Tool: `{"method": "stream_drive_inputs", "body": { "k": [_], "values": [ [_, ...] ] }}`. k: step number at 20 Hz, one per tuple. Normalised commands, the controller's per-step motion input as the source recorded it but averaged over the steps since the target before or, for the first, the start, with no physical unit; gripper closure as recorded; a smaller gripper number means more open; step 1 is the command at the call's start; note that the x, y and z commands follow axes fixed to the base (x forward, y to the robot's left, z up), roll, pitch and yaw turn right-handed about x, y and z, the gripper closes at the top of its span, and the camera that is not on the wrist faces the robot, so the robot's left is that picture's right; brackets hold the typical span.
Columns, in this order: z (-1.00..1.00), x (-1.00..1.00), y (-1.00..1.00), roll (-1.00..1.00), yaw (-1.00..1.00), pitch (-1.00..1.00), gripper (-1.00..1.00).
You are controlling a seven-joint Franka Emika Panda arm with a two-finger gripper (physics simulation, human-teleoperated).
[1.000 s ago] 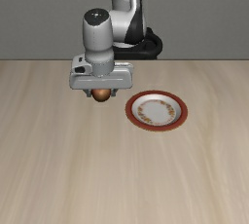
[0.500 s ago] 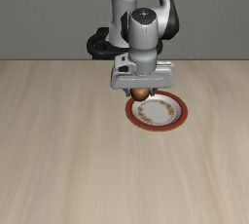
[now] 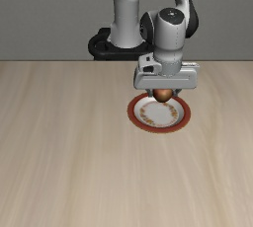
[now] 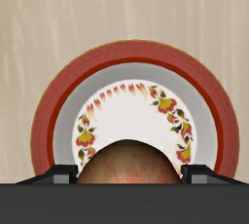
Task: Pick the apple on the table and place it on the plate
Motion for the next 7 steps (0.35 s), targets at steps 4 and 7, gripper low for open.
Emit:
{"method": "stream_drive_inputs", "body": {
  "k": [4, 7],
  "values": [
    [0.00, 0.00, 0.00, 0.00, 0.00, 0.00, -1.00],
    [0.00, 0.00, 0.00, 0.00, 0.00, 0.00, -1.00]
  ]
}}
